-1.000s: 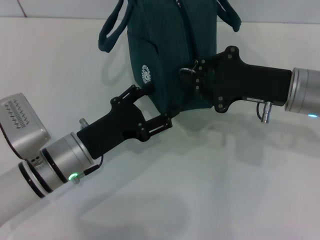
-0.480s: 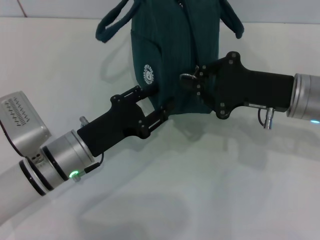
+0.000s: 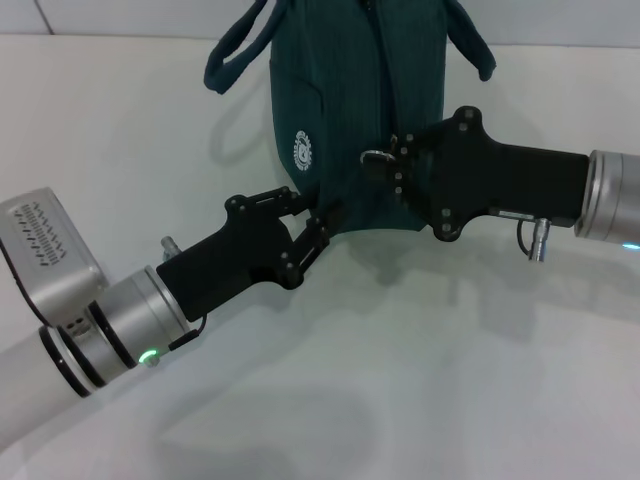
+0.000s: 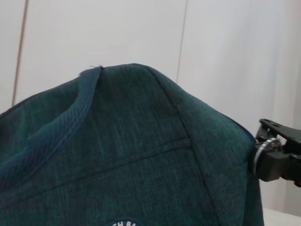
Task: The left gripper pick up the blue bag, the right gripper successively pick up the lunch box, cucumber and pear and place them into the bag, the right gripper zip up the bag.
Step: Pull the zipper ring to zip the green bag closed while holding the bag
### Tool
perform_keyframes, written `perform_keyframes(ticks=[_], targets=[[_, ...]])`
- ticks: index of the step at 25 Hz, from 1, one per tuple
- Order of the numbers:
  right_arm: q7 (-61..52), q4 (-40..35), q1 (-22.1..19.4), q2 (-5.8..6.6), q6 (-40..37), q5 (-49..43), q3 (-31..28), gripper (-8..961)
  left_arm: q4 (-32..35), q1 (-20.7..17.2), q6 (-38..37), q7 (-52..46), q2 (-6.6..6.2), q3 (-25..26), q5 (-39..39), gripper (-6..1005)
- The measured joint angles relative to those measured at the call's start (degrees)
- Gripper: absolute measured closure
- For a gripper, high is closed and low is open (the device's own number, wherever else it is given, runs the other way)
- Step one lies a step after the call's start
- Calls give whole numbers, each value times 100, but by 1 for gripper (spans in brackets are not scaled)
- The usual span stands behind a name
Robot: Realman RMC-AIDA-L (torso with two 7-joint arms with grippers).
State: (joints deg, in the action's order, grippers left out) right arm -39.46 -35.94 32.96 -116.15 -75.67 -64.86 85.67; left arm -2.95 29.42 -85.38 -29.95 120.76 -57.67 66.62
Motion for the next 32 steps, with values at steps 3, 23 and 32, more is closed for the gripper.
perform_keyframes(ticks=[3, 23, 32], targets=[[-38, 61, 19, -2, -11, 1, 41, 918, -6, -8, -16, 112, 2, 10, 3, 758], [-1838, 642, -237, 16, -245, 215, 18, 919, -2, -128, -36, 837, -2, -6, 293, 934], [-2415, 836, -214, 18, -286, 217, 52, 914, 30, -95, -36, 1053, -3, -7, 509, 939]])
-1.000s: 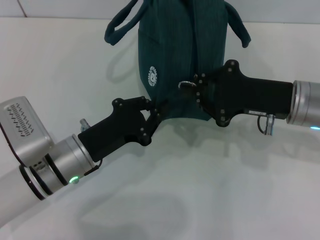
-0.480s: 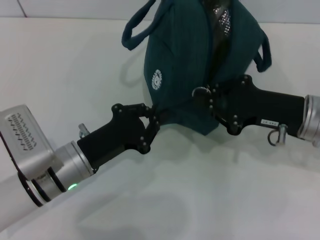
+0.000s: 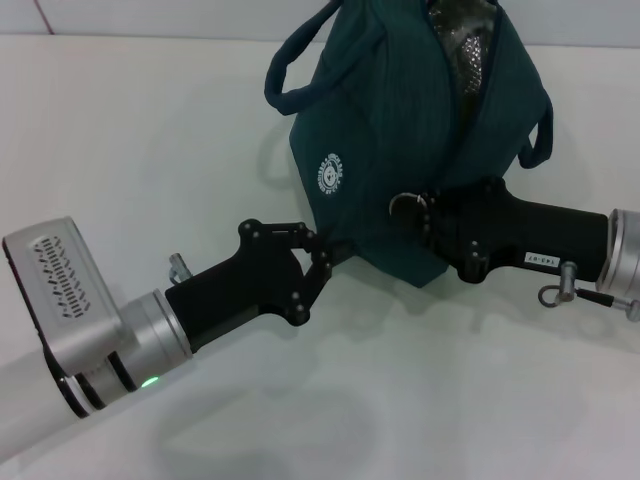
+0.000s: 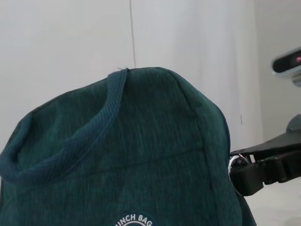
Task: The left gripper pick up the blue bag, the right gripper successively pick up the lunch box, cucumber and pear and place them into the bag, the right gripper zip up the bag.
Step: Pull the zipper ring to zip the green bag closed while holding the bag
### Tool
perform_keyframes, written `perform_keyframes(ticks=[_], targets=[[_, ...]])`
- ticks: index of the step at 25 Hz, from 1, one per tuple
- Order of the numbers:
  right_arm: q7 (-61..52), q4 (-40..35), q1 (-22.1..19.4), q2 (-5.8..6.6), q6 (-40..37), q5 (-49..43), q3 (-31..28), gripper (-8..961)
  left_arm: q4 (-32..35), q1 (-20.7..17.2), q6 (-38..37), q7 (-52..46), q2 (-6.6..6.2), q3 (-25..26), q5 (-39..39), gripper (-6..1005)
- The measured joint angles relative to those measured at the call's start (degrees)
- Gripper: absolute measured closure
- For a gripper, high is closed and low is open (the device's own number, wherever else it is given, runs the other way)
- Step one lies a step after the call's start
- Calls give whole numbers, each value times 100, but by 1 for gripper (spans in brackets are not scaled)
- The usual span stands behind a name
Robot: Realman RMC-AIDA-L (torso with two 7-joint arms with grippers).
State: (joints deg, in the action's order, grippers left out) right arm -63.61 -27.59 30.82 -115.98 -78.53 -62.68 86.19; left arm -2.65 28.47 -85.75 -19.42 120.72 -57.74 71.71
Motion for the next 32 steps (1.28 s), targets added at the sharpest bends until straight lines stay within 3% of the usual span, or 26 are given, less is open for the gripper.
perform_keyframes(ticks=[8, 14, 22, 27, 32], targets=[[-124, -45, -16, 81, -108, -163, 1, 858, 2, 10, -4, 87, 3, -1, 11, 941], [-485, -287, 12, 316, -222, -664, -35, 752, 2, 9, -8, 88, 4, 0, -2, 942], [-861, -424, -24, 634, -290, -827, -41, 752, -10, 9, -33, 81, 5, 39, -27, 943], [-911, -421, -28, 677, -270, -920, -50, 751, -38, 9, -57, 69, 3, 44, -40, 943], [-916, -429, 9, 596, -241, -1039, -45, 751, -50, 7, -64, 53, 3, 44, -44, 944]])
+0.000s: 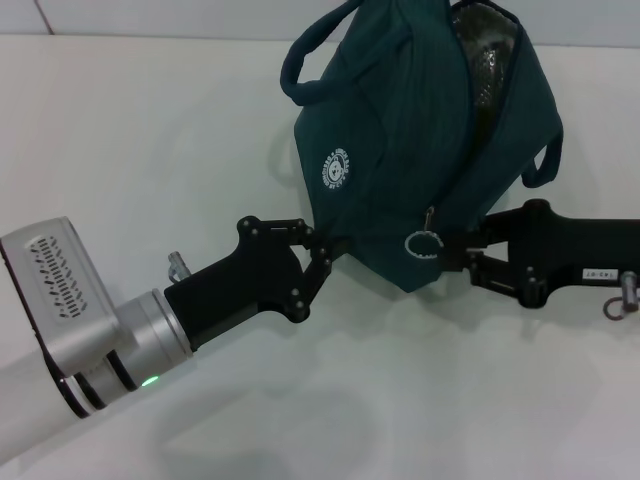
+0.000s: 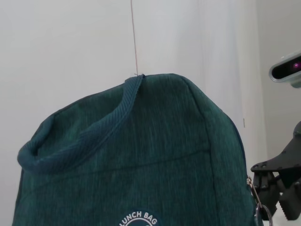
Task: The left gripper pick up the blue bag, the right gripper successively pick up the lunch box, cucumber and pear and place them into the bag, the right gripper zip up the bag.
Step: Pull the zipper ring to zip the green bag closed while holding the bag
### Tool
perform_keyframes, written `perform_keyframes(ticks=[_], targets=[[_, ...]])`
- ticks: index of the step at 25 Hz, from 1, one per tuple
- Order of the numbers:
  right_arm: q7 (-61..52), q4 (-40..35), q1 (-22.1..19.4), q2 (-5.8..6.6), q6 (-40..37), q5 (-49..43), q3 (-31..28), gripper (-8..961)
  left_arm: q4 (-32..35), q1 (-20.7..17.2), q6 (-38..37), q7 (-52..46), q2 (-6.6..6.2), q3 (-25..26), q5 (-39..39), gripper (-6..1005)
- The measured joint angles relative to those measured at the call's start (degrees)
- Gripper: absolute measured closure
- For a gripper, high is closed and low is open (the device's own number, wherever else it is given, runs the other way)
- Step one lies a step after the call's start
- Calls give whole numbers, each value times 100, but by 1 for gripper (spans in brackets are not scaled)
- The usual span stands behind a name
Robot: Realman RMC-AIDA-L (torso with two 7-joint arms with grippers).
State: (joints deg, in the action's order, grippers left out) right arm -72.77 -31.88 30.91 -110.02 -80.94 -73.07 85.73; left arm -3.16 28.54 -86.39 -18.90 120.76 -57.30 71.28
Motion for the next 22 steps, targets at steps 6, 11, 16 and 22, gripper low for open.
perform_keyframes(ticks=[6, 11, 16, 22], targets=[[-8, -7, 41, -168, 282, -260, -2, 758, -1, -33, -122, -3, 0, -7, 4, 944], [-16, -95, 37, -280, 583, -489, -3, 761, -4, -49, -155, 8, 1, -20, 26, 944], [4, -214, -16, -386, 745, -504, -87, 761, -9, -57, -159, 6, 1, -26, 28, 944], [172, -230, 2, -470, 801, -533, -159, 760, -10, -60, -159, 31, 1, -27, 22, 943]])
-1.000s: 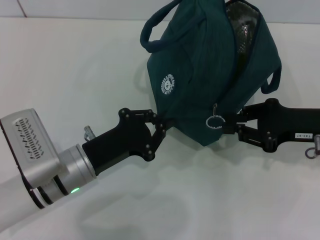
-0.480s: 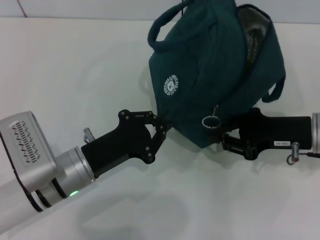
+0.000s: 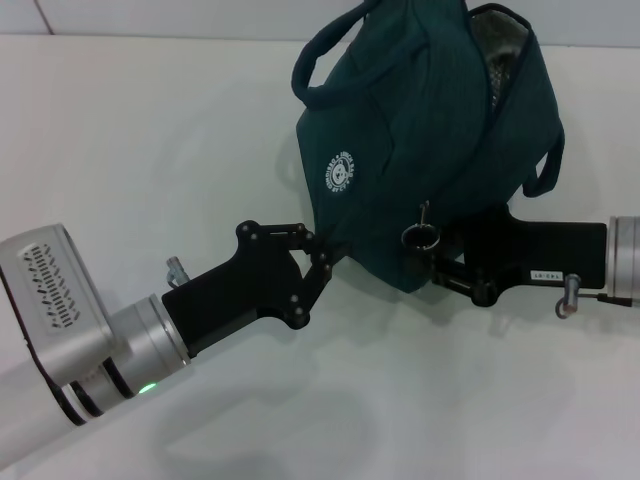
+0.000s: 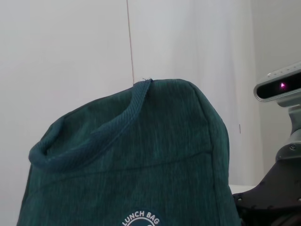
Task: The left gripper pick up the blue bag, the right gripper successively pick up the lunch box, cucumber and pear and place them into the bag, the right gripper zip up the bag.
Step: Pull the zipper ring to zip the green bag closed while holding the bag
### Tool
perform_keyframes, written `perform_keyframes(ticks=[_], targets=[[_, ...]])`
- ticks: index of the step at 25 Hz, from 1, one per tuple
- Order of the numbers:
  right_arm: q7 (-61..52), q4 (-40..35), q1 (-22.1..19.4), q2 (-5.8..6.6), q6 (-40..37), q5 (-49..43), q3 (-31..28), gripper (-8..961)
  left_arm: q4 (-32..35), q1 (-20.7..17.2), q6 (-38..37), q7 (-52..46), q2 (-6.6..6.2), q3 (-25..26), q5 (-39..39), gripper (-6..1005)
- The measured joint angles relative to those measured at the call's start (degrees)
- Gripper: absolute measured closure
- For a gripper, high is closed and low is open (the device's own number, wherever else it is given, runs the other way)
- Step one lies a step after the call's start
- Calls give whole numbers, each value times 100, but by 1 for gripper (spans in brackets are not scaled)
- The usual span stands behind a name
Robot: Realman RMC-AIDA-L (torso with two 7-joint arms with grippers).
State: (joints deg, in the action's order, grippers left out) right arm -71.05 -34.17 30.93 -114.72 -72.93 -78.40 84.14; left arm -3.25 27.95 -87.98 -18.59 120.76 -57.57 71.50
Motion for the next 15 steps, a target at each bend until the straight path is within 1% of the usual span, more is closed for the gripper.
perform_keyframes(ticks=[1, 8, 13, 15], targets=[[14, -1, 6, -1, -1, 0, 0, 760, 0, 0, 0, 0, 0, 0, 0, 943], [427, -51, -9, -43, -71, 0, -4, 842, 41, 10, 13, 3, 0, 0, 4, 943], [663, -63, -18, -41, -261, 18, -5, 898, 48, 29, 31, 5, -1, 0, 5, 943], [734, -63, -26, -42, -333, 37, -98, 920, 52, 34, 49, 5, -4, -3, 8, 943]])
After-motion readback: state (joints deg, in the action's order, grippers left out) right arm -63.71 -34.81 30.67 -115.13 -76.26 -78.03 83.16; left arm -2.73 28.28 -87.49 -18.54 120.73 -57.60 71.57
